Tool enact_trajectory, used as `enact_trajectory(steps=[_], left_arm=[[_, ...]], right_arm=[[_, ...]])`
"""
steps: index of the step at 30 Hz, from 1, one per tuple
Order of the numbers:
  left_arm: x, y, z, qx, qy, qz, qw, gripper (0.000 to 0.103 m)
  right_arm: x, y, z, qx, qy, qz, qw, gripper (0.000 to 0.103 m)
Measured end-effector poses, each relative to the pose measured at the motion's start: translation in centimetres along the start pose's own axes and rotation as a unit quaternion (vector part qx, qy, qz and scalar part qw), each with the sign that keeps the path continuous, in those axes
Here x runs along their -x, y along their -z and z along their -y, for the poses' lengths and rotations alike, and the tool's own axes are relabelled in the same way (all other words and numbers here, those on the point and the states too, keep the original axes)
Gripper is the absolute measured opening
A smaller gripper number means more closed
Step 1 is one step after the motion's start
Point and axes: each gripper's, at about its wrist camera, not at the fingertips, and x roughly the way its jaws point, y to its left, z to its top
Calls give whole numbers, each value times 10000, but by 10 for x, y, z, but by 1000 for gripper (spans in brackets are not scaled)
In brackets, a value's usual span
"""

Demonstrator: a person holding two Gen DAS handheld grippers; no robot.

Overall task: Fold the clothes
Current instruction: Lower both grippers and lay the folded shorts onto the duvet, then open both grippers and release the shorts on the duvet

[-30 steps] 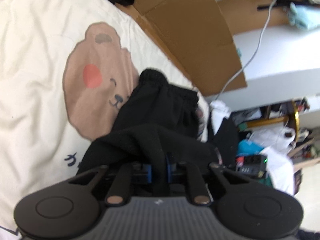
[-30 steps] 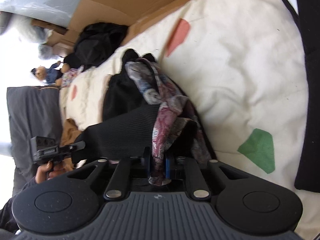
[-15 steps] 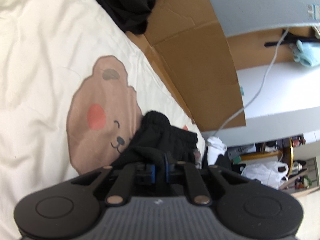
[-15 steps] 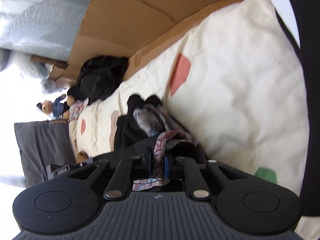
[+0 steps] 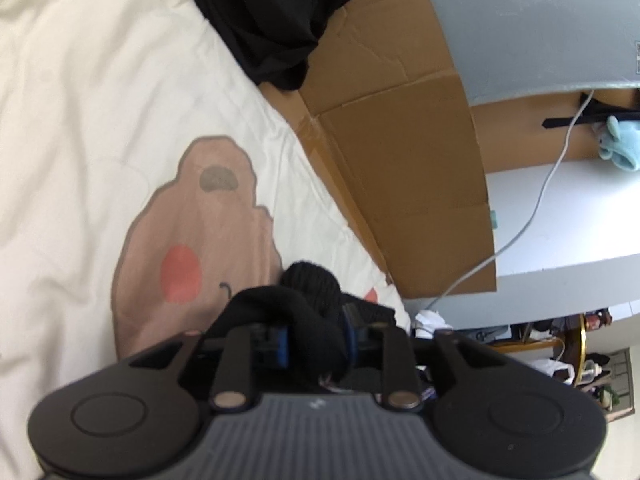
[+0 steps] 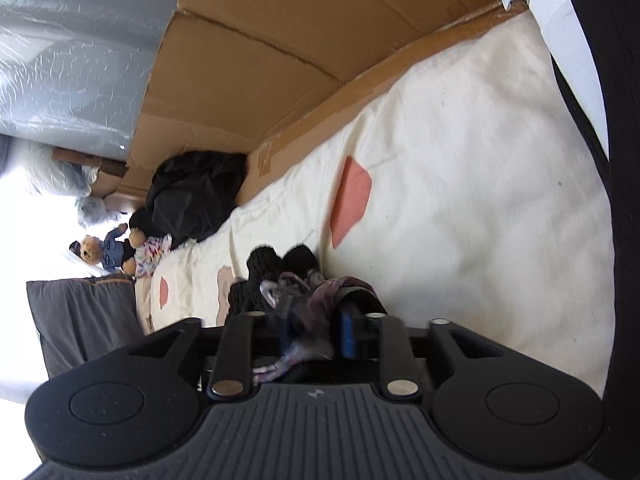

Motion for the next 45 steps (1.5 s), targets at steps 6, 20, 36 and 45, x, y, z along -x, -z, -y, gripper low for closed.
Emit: enact_trajectory(steps=[6,20,36,45], left_arm=[[5,-8,4,-309,-200,244,9990,40],[-6,4,5,-1172,-894,-8,9891,52],[-28,9,14,-1840,-1073,-58,9770,52],[-41,12,23,-2022,-935,-170,9747,49]], right_arm=[[2,-5,-4,283,43,157,9995,45],[22,-10,4,284,119,634,9975,53],[13,14,5,1296,837,249,9877,54],[-9,7,-13,1784,858,207,9800,53]])
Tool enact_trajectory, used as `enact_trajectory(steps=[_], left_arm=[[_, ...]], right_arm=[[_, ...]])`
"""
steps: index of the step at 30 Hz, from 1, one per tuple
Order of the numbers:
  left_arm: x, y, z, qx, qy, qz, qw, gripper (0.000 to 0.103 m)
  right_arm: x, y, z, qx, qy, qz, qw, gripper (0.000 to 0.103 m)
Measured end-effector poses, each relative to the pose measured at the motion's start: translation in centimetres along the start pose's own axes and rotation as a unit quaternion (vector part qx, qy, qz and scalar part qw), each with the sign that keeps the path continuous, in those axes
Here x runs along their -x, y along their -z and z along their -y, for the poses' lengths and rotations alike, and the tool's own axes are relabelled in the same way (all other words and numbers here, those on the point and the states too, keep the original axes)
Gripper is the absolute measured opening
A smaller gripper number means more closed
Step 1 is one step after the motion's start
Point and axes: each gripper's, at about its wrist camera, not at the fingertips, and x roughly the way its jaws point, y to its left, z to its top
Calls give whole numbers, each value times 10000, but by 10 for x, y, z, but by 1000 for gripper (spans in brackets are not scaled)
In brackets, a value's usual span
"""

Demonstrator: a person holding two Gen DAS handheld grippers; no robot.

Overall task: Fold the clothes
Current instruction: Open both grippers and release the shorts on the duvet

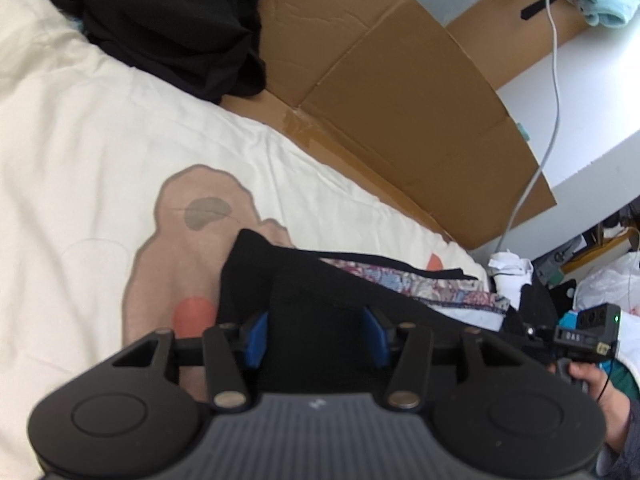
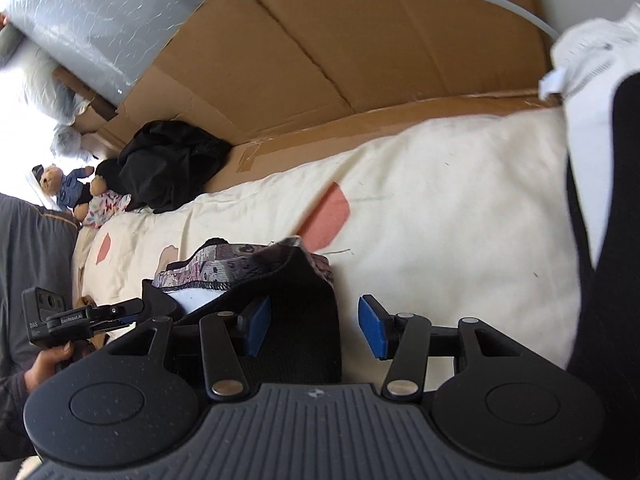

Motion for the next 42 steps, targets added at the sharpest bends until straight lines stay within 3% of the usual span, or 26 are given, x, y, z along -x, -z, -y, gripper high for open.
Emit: enact_trajectory(steps=[2,3,4,6,10,18,26,29,33,34,36,39,42], left_arm=[[-1,-1,1,-120,-16,-8,9999,31],[-1,-1,2,-183,-10,-25,9998,14],[0,-2,2,-229,-3,-30,9997,10],[6,-6,0,-274,8,110,9996,5],[19,-16,-8,-119,33,429,9990,3],[18,-26,-14,64,-90,540,9985,3],[-3,-30,-18,-33,-457,317,9984,3],[-5,-33,-15,-164,-579,159,9981,14],[4,-30,-12,-193,-677,143,9974,54],[6,-27,-12,-171,-705,148,9973,59],[10,-22,-13,-112,-760,124,9970,60],[18,-10,-15,-34,-786,9,9969,61],[28,0,-14,-11,-772,-69,9970,61]], right_arm=[[-6,0,-1,68,8,-59,10000,50],[-7,0,-1,82,-5,-79,9999,36],[-8,0,-1,96,-17,-100,9999,17],[-10,1,-3,159,5,-127,9998,5],[-6,0,-4,229,128,-54,9996,3],[-2,-7,2,106,399,75,9991,2],[-15,-6,5,102,784,-82,9968,1],[-19,-7,2,182,890,-120,9958,1],[-12,-10,-5,337,835,-73,9959,4],[-9,-11,-5,291,777,-67,9965,6],[-6,-10,-5,234,708,-108,9972,12],[-2,-4,-5,190,648,-201,9975,38],[-1,7,-6,114,645,-375,9971,42]])
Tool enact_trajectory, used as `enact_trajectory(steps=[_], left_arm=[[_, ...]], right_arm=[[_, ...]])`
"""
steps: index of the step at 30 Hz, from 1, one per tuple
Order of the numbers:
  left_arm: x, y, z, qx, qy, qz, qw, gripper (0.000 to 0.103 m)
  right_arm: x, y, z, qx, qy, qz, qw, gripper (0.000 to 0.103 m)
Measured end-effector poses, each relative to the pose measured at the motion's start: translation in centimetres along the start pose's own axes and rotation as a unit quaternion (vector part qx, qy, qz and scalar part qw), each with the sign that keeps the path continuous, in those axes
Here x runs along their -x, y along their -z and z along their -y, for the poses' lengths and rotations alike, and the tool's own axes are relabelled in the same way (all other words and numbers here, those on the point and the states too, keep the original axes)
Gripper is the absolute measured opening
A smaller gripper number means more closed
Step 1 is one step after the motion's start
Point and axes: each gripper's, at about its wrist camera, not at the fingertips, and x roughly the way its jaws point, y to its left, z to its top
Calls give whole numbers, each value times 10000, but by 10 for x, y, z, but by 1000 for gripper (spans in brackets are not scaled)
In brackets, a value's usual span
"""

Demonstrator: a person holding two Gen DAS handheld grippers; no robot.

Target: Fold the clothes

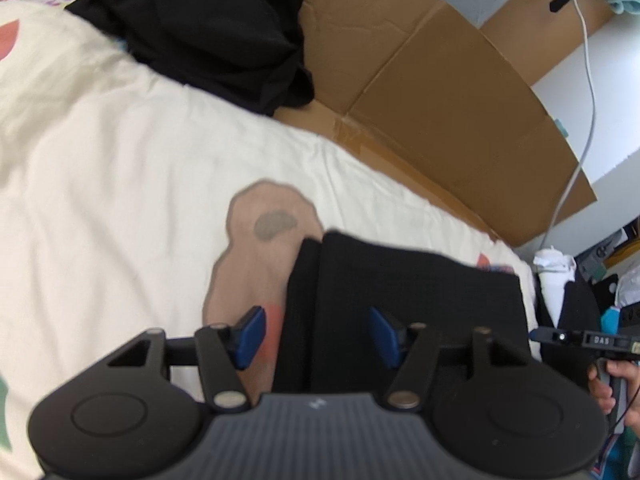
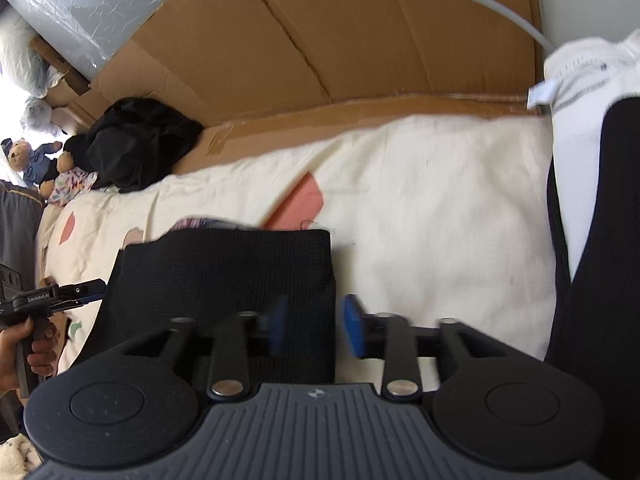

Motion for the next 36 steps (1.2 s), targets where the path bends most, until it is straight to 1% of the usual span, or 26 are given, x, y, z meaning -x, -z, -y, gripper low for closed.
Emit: enact_trajectory(steps=[5,7,10,13,19,22,23,24,25,26,27,28,30,31,33,36], left_arm=[[19,16,-1,51,26,-113,9999,63],[25,24,-1,43,-14,-229,9997,63],[30,37,-5,95,31,-370,9993,64],[35,46,-7,125,171,-395,9990,64],[50,53,1,-238,483,-289,9981,69],[46,55,5,-596,415,-361,9967,68],[45,56,6,-684,423,-383,9960,67],[44,57,7,-752,445,-402,9954,66],[44,59,8,-829,470,-424,9945,63],[43,61,10,-934,491,-455,9934,60],[43,62,11,-1026,487,-495,9923,47],[43,64,11,-1097,469,-537,9914,30],[42,67,11,-1240,432,-622,9894,10],[43,67,11,-1264,416,-619,9892,6],[47,64,7,-1187,380,-508,9909,5],[51,61,1,-1112,327,-482,9921,5]], right_arm=[[-2,21,3,-231,90,-291,9993,42],[-2,29,5,-341,-30,-380,9987,42],[-1,36,7,-436,-150,-455,9979,42],[-1,42,14,-681,-268,-472,9962,42],[-3,47,21,-817,-443,-567,9941,42],[-4,48,22,-782,-510,-607,9938,42],[-4,48,22,-766,-528,-619,9937,41],[-4,48,21,-726,-536,-624,9940,35],[-4,48,19,-670,-537,-626,9943,22],[-2,48,16,-536,-507,-609,9954,15],[-1,48,12,-414,-472,-592,9963,6],[-1,47,11,-351,-419,-578,9968,3],[1,46,8,-278,-327,-518,9977,3],[2,45,8,-263,-306,-501,9979,3],[4,44,8,-195,-244,-441,9985,2],[7,42,7,-105,-170,-374,9991,2]])
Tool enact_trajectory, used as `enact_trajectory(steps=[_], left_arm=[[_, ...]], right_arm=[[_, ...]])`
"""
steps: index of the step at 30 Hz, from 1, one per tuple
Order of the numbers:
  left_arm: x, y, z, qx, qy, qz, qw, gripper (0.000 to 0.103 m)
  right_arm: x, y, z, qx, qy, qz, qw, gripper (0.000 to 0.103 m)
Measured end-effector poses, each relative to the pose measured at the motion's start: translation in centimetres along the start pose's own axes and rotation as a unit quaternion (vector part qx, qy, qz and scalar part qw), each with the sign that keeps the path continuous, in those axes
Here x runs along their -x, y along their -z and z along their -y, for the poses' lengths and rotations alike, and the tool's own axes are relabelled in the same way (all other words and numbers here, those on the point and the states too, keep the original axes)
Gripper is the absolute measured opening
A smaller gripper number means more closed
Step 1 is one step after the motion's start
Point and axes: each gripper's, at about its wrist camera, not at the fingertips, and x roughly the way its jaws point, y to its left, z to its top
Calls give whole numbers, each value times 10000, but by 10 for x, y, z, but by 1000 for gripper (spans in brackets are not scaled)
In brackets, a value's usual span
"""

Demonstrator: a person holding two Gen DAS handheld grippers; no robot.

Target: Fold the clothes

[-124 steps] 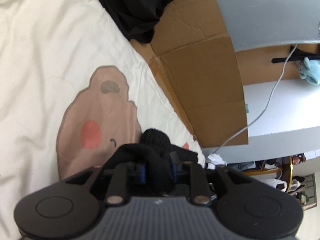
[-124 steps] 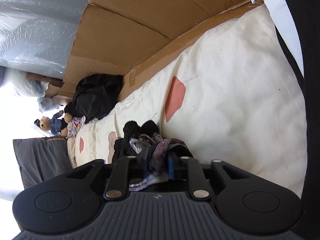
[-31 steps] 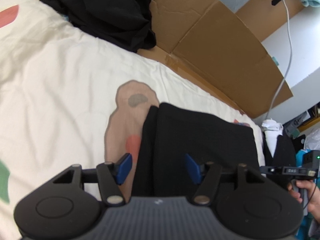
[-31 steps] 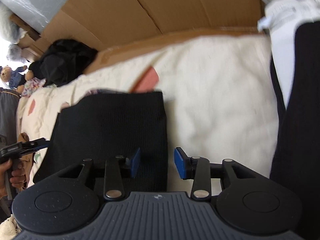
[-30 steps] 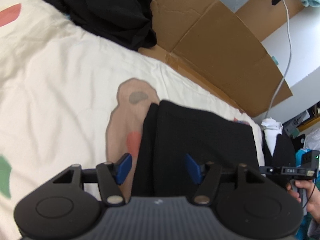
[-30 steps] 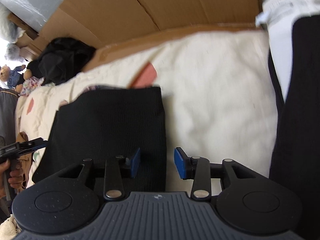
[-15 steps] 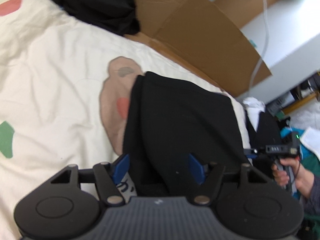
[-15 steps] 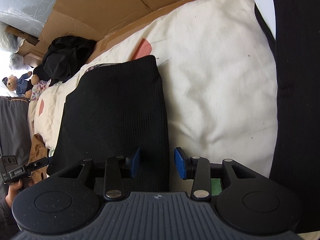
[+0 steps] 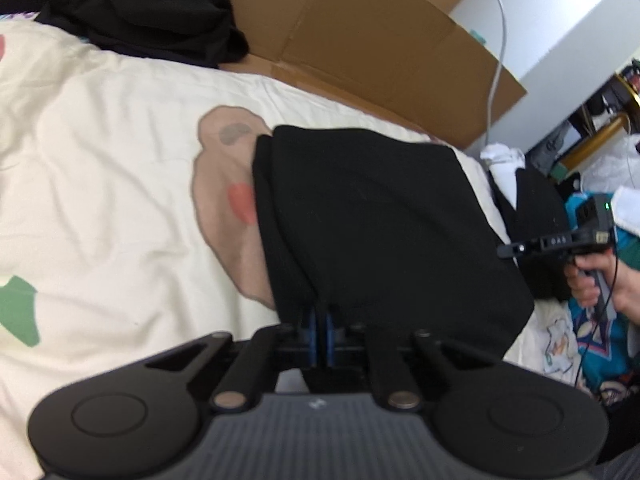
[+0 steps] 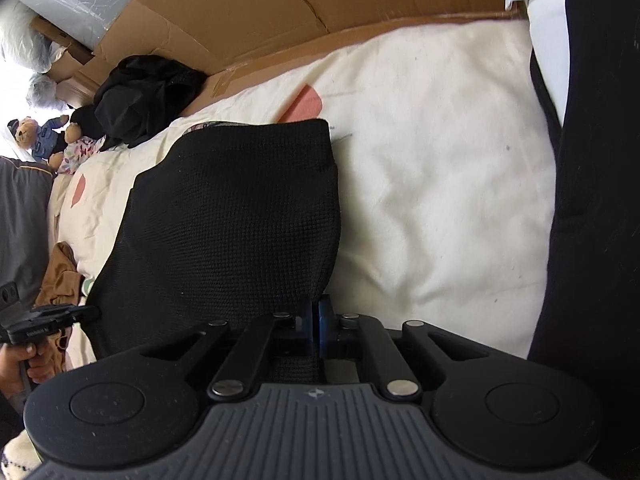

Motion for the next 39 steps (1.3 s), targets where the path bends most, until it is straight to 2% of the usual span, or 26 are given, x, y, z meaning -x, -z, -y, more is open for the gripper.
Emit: enact_trajectory(steps=[3,5,7,8,9,10,12,13,18,28,31,36,39], left_arm=[[-8,4,-7,172,-158,-119,9997,7],[-13,7,-9,213,-340,-181,9990,13],[-11,6,-11,366,-424,-181,9983,31],[-9,5,-11,438,-438,-165,9979,32],[-5,5,-12,485,-437,-133,9978,35],[-2,5,-12,527,-436,-96,9976,39],[5,5,-9,554,-481,-61,9973,42],[7,6,-8,568,-499,-49,9971,43],[13,17,0,777,-319,-31,9965,53],[3,45,18,908,-1,-376,9952,57],[-4,49,27,794,42,-507,9955,56],[-16,54,34,860,49,-600,9945,56],[-20,53,32,939,30,-593,9938,56]], right_arm=[[-1,0,2,38,37,-11,10000,2],[-3,0,2,28,50,-43,10000,4],[0,1,1,-35,53,-54,10000,7],[4,1,-1,3,9,-32,10000,8],[7,2,-3,71,-5,-21,10000,14],[12,3,-6,197,9,4,9998,26],[20,7,-8,301,20,50,9995,42],[24,11,-7,284,-24,76,9996,42],[32,24,-9,322,72,147,9993,42],[36,53,-11,281,25,4,9996,42],[36,60,-14,381,117,16,9992,37],[33,65,-15,382,48,-55,9992,36],[28,65,-13,383,63,-126,9992,26]])
